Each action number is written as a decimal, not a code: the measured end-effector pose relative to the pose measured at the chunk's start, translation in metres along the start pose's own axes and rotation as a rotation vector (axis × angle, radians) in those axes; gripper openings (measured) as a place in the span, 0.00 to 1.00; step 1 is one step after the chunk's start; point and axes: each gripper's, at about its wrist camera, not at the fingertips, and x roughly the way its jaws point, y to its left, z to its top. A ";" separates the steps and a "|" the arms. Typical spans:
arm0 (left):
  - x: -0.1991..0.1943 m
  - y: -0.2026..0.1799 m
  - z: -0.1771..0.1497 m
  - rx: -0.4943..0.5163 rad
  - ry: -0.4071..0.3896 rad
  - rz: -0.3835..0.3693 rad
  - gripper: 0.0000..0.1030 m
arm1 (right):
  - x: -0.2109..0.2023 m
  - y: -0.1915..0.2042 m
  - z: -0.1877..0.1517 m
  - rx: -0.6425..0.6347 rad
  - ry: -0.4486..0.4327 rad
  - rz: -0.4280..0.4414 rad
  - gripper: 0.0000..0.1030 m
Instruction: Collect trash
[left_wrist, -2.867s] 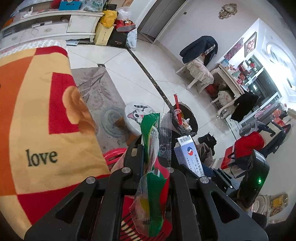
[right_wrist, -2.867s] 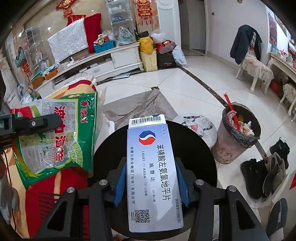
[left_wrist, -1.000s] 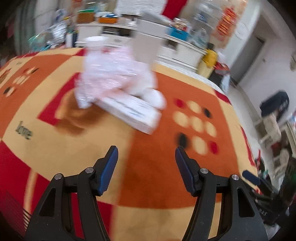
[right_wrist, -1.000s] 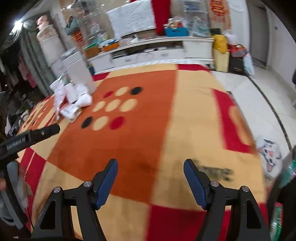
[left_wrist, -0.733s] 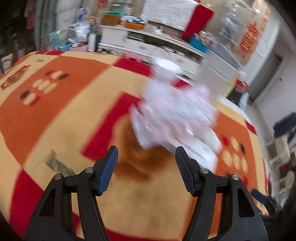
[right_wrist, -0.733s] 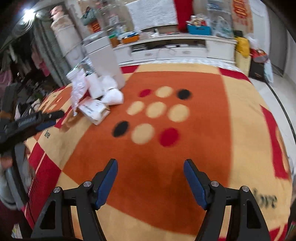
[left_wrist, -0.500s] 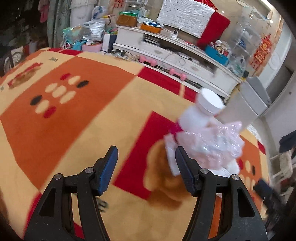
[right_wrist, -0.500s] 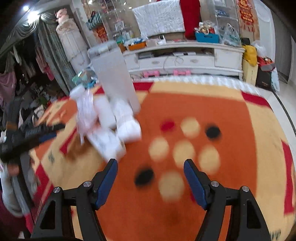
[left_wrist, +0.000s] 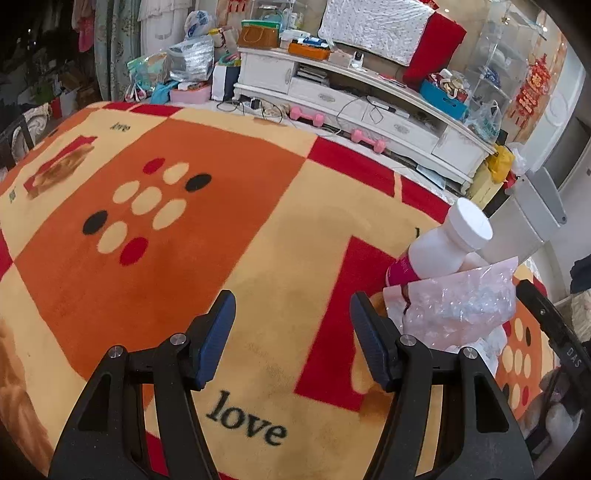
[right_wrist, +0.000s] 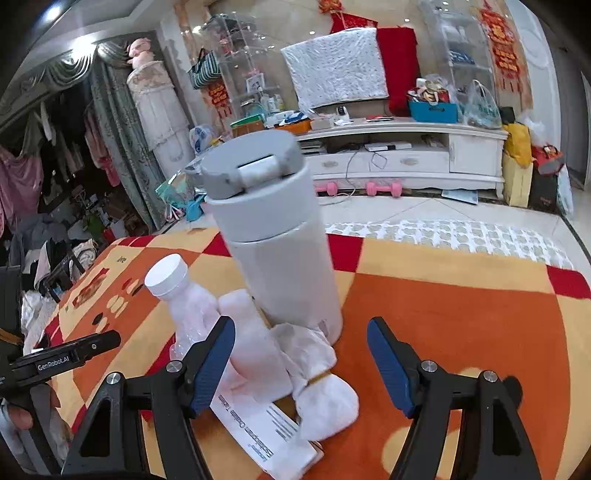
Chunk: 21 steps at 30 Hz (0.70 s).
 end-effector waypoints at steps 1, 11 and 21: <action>0.001 0.001 -0.001 -0.001 0.009 -0.002 0.61 | 0.003 0.002 0.000 -0.007 0.008 0.003 0.69; -0.010 0.009 -0.014 0.003 0.024 -0.013 0.61 | -0.010 0.023 -0.019 -0.098 0.058 0.137 0.69; -0.017 0.015 -0.020 0.005 0.025 -0.011 0.61 | -0.025 0.021 -0.006 -0.090 -0.061 -0.024 0.70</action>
